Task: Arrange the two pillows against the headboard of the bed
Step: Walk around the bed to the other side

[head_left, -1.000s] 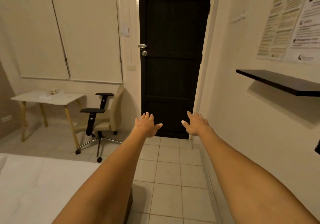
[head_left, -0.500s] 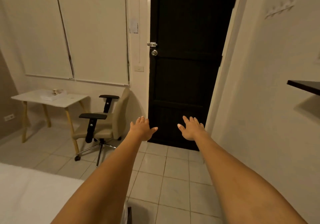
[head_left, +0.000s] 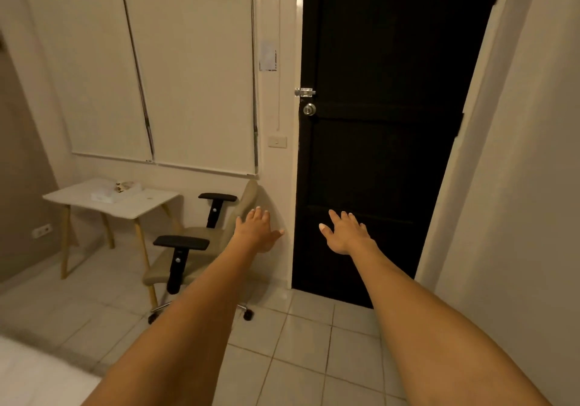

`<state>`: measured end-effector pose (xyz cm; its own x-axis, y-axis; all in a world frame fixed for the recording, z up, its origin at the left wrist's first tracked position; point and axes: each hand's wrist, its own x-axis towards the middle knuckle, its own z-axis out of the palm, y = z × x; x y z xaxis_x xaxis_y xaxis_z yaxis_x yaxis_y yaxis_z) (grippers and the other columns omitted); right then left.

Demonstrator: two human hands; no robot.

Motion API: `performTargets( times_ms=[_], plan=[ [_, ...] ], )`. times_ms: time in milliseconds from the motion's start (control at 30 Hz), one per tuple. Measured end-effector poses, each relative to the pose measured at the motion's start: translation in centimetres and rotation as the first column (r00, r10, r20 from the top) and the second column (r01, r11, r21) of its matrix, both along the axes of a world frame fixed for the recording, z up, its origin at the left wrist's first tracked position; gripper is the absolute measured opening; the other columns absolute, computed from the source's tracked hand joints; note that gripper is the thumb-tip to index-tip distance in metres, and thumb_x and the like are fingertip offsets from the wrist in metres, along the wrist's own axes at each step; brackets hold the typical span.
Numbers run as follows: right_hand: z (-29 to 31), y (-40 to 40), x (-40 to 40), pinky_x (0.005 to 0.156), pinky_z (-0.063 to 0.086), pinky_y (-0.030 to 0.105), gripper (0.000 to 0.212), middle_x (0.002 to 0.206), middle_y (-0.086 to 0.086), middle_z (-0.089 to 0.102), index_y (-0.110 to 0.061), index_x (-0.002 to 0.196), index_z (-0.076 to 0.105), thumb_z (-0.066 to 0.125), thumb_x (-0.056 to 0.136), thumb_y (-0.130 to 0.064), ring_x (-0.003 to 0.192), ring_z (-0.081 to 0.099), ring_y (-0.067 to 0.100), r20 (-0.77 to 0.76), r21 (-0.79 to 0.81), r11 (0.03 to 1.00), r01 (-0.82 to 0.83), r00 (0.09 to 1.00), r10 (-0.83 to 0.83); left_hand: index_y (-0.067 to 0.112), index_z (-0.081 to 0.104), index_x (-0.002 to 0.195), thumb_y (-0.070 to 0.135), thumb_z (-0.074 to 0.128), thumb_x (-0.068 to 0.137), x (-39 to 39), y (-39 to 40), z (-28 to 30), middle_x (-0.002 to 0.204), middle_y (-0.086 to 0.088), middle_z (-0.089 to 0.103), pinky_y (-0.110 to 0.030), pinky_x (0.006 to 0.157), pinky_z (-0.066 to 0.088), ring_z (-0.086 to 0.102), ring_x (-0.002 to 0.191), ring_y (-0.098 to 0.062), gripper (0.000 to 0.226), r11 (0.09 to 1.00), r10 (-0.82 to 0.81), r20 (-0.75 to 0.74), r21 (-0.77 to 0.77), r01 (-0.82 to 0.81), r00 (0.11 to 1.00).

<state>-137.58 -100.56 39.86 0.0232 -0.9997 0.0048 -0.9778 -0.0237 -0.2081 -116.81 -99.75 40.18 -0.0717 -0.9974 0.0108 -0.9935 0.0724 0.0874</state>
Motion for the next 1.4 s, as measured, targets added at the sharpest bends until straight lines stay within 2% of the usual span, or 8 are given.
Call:
performTargets(
  times_ms=[167,267,367,633,867,1100,1267,1400],
  plan=[
    [-0.2,-8.2,1.5,0.121,0.009,0.049,0.063,0.163,0.012,0.008,-0.020,0.156,0.007,0.028,0.102,-0.046,0.151,0.003,0.029,0.011,-0.006,0.997,-0.078,0.997,0.078,0.010,0.011,0.155,0.054,0.032,0.098,1.7,-6.7,-0.6,0.164,-0.012,0.005,-0.055,0.120,0.011,0.005,0.151,-0.030,0.075,0.996,0.089,-0.008,-0.004,-0.089,0.996],
    [-0.5,-13.4,2.0,0.121,0.008,0.049,0.063,0.163,0.012,0.008,-0.021,0.156,0.007,0.027,0.102,-0.047,0.151,0.003,0.029,-0.004,-0.006,0.991,-0.133,0.991,0.133,0.010,0.008,0.156,0.053,0.030,0.099,2.3,-10.7,-0.7,0.164,-0.011,0.000,-0.053,0.120,0.006,0.001,0.152,-0.028,0.075,0.987,0.159,-0.023,0.001,-0.159,0.987],
    [-0.6,-18.3,2.5,0.121,0.009,0.049,0.062,0.163,0.012,0.010,-0.021,0.156,0.008,0.027,0.102,-0.047,0.151,0.005,0.030,-0.026,-0.003,0.981,-0.196,0.980,0.196,0.009,0.008,0.156,0.053,0.029,0.100,2.9,-14.0,-0.9,0.164,-0.011,0.002,-0.051,0.120,0.009,0.004,0.152,-0.027,0.075,0.969,0.246,-0.015,0.015,-0.245,0.969],
    [-0.6,-28.7,7.9,0.120,0.013,0.049,0.066,0.162,0.012,0.013,-0.020,0.156,0.010,0.026,0.100,-0.051,0.150,0.009,0.030,-0.045,0.002,0.910,-0.415,0.909,0.415,0.010,0.010,0.156,0.053,0.029,0.099,6.8,-20.0,-1.0,0.164,-0.011,0.004,-0.051,0.121,0.009,0.004,0.152,-0.027,0.074,0.901,0.434,-0.015,-0.001,-0.434,0.901],
    [-2.7,-34.4,17.5,0.120,0.008,0.049,0.062,0.163,0.011,0.009,-0.020,0.155,0.012,0.028,0.101,-0.047,0.151,0.004,0.028,0.006,0.054,0.817,-0.574,0.818,0.575,0.009,0.005,0.156,0.053,0.028,0.100,13.9,-23.0,-2.6,0.164,-0.010,0.000,-0.049,0.121,0.009,0.002,0.152,-0.026,0.075,0.813,0.581,0.007,0.046,-0.581,0.814],
    [-3.9,-40.0,29.2,0.120,0.014,0.050,0.063,0.160,0.014,0.017,-0.018,0.155,0.013,0.026,0.101,-0.048,0.149,0.011,0.031,-0.085,0.078,0.719,-0.691,0.714,0.695,0.010,0.006,0.156,0.052,0.029,0.100,24.5,-25.3,-4.2,0.164,-0.010,-0.001,-0.051,0.121,0.008,0.001,0.152,-0.027,0.074,0.693,0.719,-0.015,0.091,-0.715,0.695],
    [-3.4,-42.4,38.6,0.120,0.011,0.050,0.065,0.163,0.014,0.008,-0.020,0.156,0.006,0.025,0.101,-0.049,0.151,0.005,0.031,-0.037,0.072,0.643,-0.762,0.643,0.765,0.009,0.007,0.156,0.052,0.028,0.100,32.7,-25.7,-3.7,0.164,-0.011,0.000,-0.052,0.121,0.010,0.002,0.152,-0.028,0.073,0.616,0.785,0.002,0.100,-0.781,0.619],
    [-3.8,-43.8,45.6,0.119,0.013,0.051,0.063,0.161,0.013,0.013,-0.018,0.155,0.010,0.027,0.101,-0.046,0.150,0.009,0.031,-0.021,0.058,0.567,-0.822,0.566,0.824,0.009,0.006,0.156,0.053,0.026,0.100,38.1,-25.7,-4.1,0.164,-0.011,-0.002,-0.051,0.121,0.010,0.001,0.152,-0.027,0.074,0.560,0.826,0.007,0.108,-0.822,0.564]
  ],
)
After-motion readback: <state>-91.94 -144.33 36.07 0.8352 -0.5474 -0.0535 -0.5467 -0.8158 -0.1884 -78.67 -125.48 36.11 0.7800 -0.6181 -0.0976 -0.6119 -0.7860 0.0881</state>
